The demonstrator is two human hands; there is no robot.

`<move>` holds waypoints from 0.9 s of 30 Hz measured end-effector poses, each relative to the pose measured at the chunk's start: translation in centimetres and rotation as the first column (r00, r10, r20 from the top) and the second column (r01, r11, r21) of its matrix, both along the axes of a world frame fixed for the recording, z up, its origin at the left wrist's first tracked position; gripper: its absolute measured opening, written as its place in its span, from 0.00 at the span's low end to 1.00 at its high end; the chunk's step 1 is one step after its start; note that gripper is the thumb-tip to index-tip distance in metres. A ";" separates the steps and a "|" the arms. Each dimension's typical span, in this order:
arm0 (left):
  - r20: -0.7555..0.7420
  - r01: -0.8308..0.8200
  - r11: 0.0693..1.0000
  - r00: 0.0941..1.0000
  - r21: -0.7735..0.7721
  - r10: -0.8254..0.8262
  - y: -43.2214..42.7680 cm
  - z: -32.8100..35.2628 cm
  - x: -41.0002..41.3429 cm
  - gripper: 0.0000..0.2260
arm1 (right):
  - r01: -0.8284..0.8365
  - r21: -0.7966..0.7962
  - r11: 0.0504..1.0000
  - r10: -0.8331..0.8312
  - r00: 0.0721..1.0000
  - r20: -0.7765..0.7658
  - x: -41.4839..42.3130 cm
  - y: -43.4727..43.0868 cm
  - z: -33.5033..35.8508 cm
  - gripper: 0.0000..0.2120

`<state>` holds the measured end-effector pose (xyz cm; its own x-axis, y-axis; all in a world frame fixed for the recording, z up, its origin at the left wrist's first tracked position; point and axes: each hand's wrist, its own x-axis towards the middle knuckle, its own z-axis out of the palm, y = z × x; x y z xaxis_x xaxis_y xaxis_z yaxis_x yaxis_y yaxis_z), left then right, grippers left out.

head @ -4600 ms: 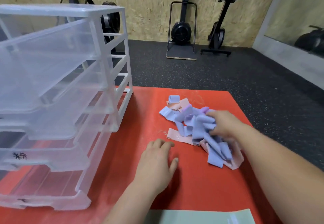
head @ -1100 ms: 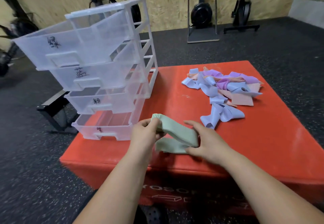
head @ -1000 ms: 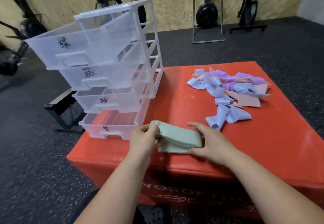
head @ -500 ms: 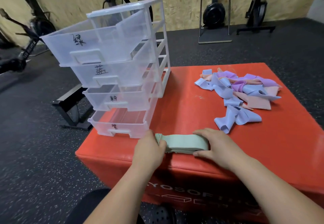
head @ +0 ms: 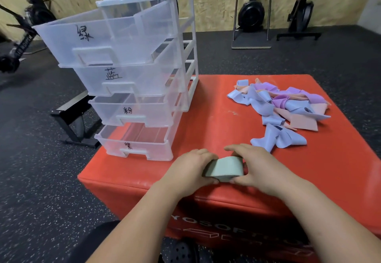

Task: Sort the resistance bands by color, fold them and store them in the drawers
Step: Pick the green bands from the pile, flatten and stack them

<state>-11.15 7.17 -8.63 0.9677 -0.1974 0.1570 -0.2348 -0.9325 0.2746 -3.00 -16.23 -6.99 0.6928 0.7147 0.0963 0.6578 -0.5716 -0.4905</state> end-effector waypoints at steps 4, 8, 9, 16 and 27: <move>-0.043 -0.028 0.991 0.999 -0.130 0.023 0.5 0.5 0.4 0.29 | -0.024 -0.006 1.000 0.023 0.997 -0.070 0.9 -1.0 0.5 0.39; -0.061 -0.052 0.995 0.997 -0.081 0.047 1.0 0.8 0.7 0.28 | -0.044 -0.040 0.998 0.041 0.996 -0.075 1.6 -1.3 0.0 0.31; -0.060 -0.054 0.997 0.997 -0.056 0.051 0.8 0.8 0.7 0.28 | -0.049 -0.055 0.997 0.045 0.996 -0.074 1.7 -1.3 -0.2 0.29; -0.003 0.033 0.999 0.999 0.015 -0.033 -0.3 0.9 0.6 0.34 | -0.004 -0.077 0.997 0.000 0.998 -0.059 1.5 -1.1 -0.8 0.27; -0.057 0.039 0.999 0.998 -0.003 -0.039 -0.7 1.0 1.1 0.22 | 0.263 -0.140 0.955 -0.295 0.901 -0.318 -0.4 -0.8 0.5 0.32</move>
